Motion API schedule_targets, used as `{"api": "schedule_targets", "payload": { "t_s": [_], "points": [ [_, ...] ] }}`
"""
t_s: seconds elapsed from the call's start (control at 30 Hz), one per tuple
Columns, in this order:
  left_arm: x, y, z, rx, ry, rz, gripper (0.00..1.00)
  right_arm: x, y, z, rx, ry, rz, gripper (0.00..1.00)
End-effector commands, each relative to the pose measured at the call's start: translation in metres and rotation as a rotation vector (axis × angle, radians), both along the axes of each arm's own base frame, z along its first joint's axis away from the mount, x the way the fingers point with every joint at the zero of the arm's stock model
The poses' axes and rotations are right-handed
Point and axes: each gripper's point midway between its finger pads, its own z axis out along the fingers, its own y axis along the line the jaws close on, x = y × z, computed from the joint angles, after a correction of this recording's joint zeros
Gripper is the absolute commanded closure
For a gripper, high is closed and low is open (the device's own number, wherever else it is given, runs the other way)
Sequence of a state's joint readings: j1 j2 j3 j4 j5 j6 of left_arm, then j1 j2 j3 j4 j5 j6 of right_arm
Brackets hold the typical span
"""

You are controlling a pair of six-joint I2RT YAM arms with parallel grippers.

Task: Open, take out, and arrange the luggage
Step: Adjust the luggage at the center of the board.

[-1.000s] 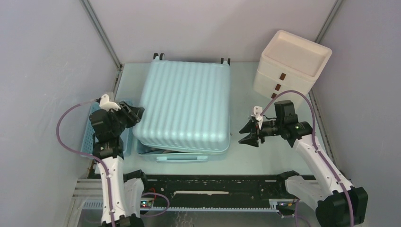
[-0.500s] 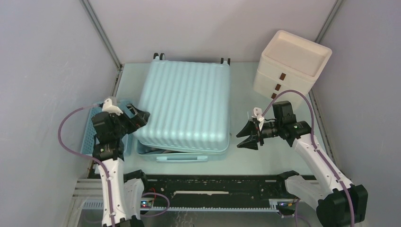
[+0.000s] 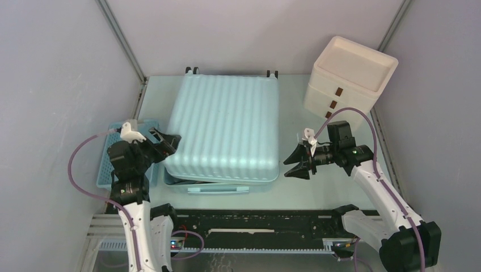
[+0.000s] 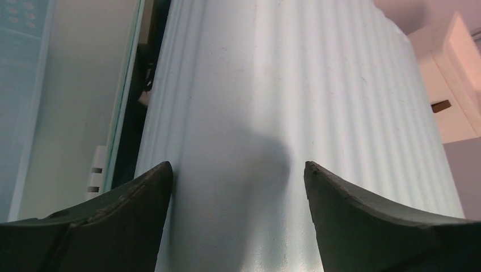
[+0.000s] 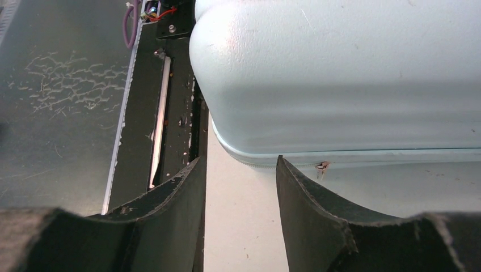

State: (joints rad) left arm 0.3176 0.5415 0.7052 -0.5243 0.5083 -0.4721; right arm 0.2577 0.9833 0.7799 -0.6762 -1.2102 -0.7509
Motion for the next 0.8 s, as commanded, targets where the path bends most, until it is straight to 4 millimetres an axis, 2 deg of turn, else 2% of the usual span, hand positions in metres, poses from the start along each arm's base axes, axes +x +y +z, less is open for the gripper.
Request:
{"api": "schedule_targets", "payload": {
  "t_s": [0.0, 0.23, 0.43, 0.53, 0.67, 0.77],
  "points": [
    [-0.020, -0.050, 0.036, -0.137, -0.075, -0.223, 0.13, -0.001, 0.000, 0.023, 0.036, -0.084, 0.024, 0.43],
    [-0.024, -0.056, 0.046, -0.127, -0.091, -0.246, 0.13, -0.050, -0.001, 0.057, 0.096, -0.265, 0.227, 0.41],
    [-0.022, -0.046, 0.059, -0.078, -0.126, -0.194, 0.12, -0.084, 0.016, 0.055, -0.034, -0.342, 0.435, 0.42],
    [-0.021, -0.037, 0.064, -0.034, -0.139, -0.143, 0.12, -0.092, 0.032, 0.058, -0.080, -0.371, 0.503, 0.43],
    [-0.024, -0.020, 0.064, 0.048, -0.143, -0.048, 0.12, -0.097, 0.070, 0.058, -0.154, -0.442, 0.541, 0.43],
    [-0.027, -0.008, 0.057, 0.096, -0.124, 0.010, 0.11, -0.098, 0.099, 0.047, -0.223, -0.485, 0.561, 0.44]
  ]
}}
